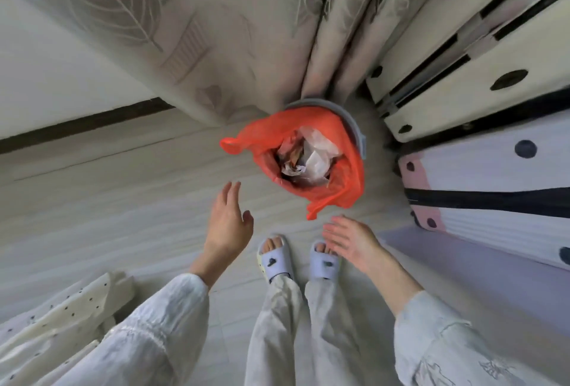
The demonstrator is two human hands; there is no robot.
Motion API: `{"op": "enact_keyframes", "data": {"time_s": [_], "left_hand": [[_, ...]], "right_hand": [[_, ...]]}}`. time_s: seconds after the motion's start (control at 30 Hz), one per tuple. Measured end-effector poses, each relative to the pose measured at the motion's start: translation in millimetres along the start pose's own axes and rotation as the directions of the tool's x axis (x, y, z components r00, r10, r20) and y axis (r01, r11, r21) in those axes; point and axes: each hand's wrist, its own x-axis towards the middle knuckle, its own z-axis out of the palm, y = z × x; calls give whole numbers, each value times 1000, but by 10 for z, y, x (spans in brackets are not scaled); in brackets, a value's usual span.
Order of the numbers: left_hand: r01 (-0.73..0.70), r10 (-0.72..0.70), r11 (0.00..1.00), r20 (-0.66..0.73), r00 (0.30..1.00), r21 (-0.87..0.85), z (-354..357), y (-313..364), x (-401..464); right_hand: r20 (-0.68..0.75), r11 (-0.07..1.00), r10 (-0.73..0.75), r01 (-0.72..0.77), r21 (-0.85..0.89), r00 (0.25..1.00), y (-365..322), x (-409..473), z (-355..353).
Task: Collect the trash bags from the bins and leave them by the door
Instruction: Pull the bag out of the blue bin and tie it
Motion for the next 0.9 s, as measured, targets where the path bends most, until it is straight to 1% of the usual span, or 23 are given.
{"op": "enact_keyframes", "data": {"time_s": [0.07, 0.1, 0.23, 0.33, 0.43, 0.53, 0.57, 0.63, 0.7, 0.77, 0.83, 0.9], "left_hand": [[-8, 7, 998, 14, 1000, 69, 220, -32, 290], [-29, 29, 993, -1, 1000, 113, 318, -46, 423], [-134, 191, 942, -160, 969, 309, 564, -127, 945], [-164, 268, 884, -188, 945, 438, 618, -177, 1260], [-142, 268, 842, -175, 947, 520, 637, -198, 1433], [-61, 222, 821, -219, 950, 567, 577, -218, 1517], [-42, 201, 813, -212, 956, 581, 542, -232, 1532], [-41, 163, 800, -151, 975, 599, 477, -232, 1533], [-63, 138, 837, -98, 986, 543, 434, -221, 1443], [-113, 142, 908, -45, 989, 403, 405, -180, 1263], [-129, 137, 967, -22, 990, 219, 343, -46, 995], [-96, 99, 991, -33, 995, 88, 219, 150, 774]], "right_hand": [[-38, 999, 33, -31, 32, 999, 31, 408, 35], [-63, 999, 44, -42, 32, 997, 60, 597, 52], [-184, 997, 59, -67, -38, 981, 168, 1203, 102], [-209, 989, 60, -87, -120, 976, 170, 1464, 109], [-186, 981, 98, -127, -147, 978, 156, 1568, 112], [-145, 973, 129, -153, -173, 981, 151, 1584, 106], [-136, 976, 121, -143, -162, 983, 139, 1564, 106], [-166, 990, 86, -104, -99, 982, 115, 1507, 88], [-220, 998, 55, -57, -5, 974, 85, 1385, 53], [-273, 999, 26, -16, 38, 962, 32, 1197, -6], [-290, 999, -19, 33, 42, 957, -51, 960, -73], [-292, 996, -87, 90, -3, 953, -178, 680, -113]]}}
